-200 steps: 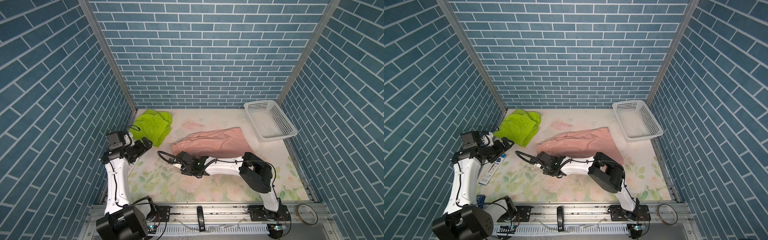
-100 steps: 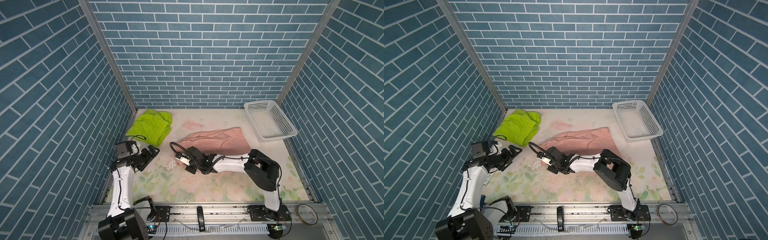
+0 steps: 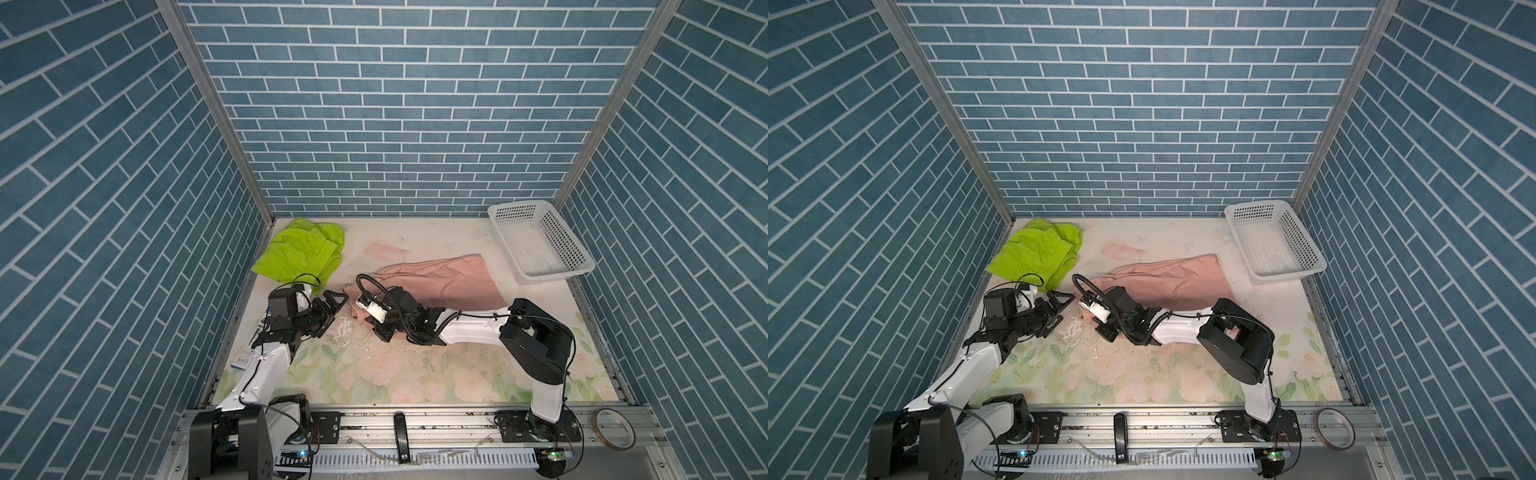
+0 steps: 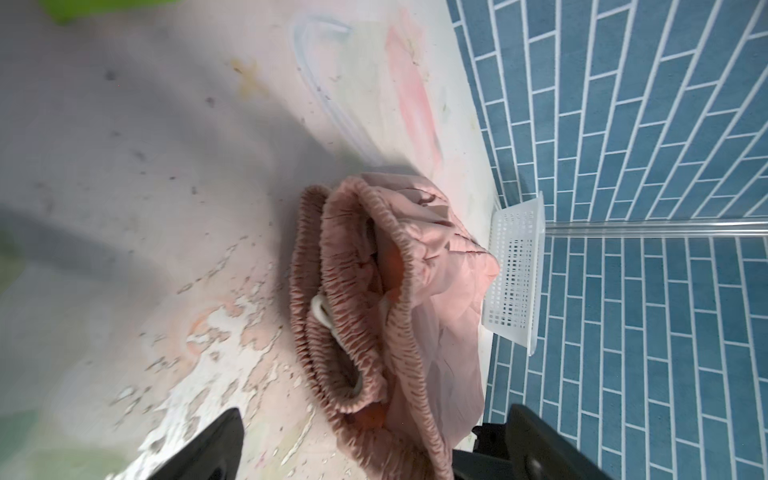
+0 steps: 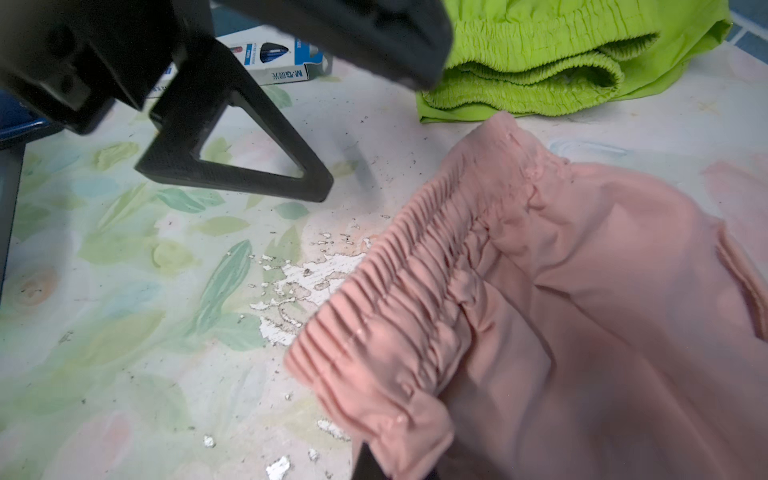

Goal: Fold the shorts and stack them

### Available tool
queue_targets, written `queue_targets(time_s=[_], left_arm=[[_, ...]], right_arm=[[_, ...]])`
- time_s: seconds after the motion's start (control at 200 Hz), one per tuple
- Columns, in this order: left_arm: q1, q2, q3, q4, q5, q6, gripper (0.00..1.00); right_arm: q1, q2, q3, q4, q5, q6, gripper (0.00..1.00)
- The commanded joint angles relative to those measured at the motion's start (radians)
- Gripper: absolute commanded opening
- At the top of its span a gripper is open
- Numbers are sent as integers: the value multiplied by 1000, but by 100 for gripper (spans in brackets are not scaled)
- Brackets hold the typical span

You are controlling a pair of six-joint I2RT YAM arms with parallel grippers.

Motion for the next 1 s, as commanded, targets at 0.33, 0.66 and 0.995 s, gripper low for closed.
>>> queue_targets(time_s=[0.33, 0.66, 0.995], left_arm=[[-127, 200, 5, 193, -36, -61, 100], [-178, 299, 27, 253, -70, -48, 100], [-207, 391, 45, 386, -59, -34, 53]], right_arm=[[3, -46, -21, 96, -7, 17, 0], [4, -57, -34, 113, -26, 8, 0], [18, -87, -51, 135, -69, 12, 0]])
